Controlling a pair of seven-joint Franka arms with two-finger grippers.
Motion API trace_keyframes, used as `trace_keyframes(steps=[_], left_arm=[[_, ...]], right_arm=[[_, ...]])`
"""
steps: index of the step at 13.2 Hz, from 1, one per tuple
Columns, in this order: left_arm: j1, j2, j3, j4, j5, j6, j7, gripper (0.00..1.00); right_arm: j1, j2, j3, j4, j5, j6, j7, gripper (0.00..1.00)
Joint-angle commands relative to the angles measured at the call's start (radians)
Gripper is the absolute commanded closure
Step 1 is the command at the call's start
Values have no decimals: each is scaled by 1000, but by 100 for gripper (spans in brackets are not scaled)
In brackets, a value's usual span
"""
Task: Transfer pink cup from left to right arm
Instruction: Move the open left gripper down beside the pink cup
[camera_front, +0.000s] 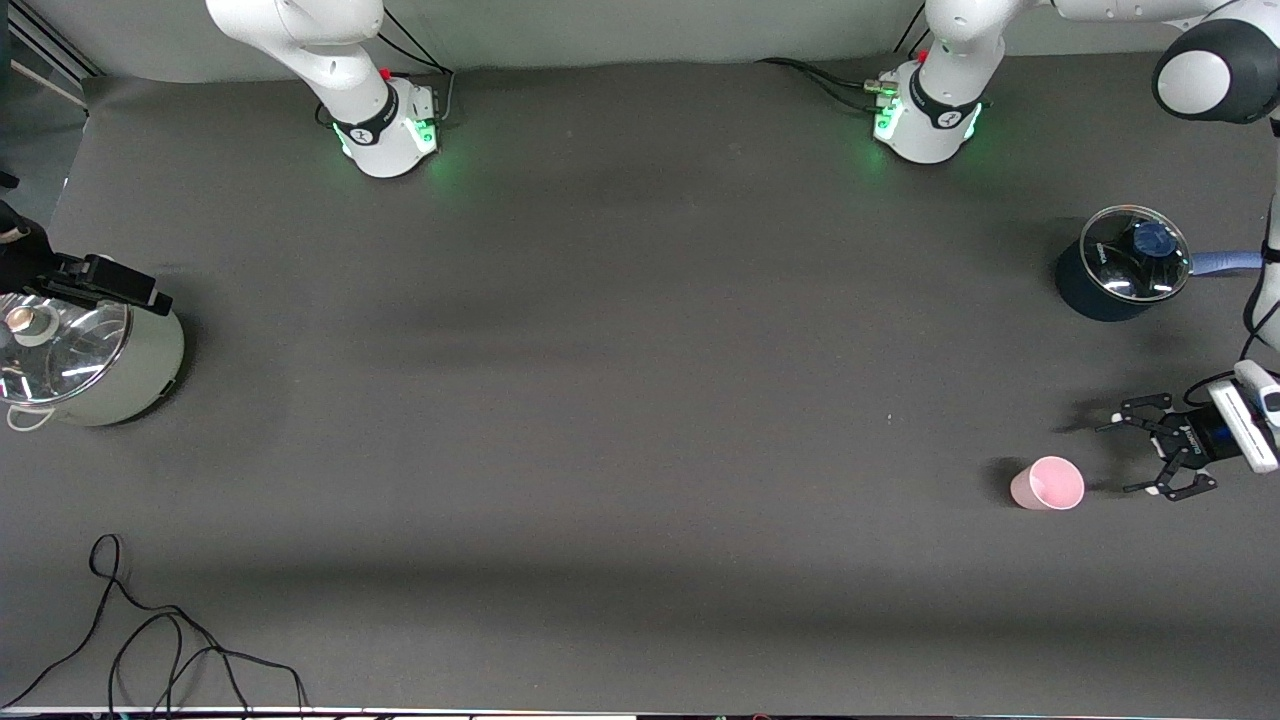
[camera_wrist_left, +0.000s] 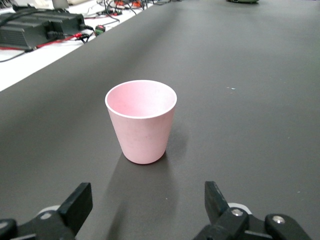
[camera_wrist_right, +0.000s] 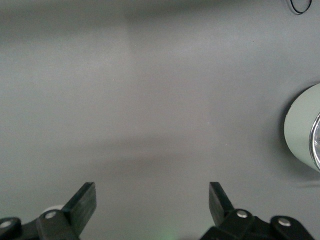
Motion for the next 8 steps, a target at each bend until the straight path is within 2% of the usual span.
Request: trace_keyframes(steps=[1, 4, 8], left_arm=[[24, 45, -10, 33, -47, -28, 66, 0], [40, 68, -26, 33, -52, -30, 72, 0], [91, 116, -92, 32, -65, -31, 94, 0]], right_arm=[[2, 3, -6, 13, 3, -12, -21, 0], [-1, 3, -6, 13, 3, -12, -21, 0], [-1, 3, -6, 13, 3, -12, -22, 0]])
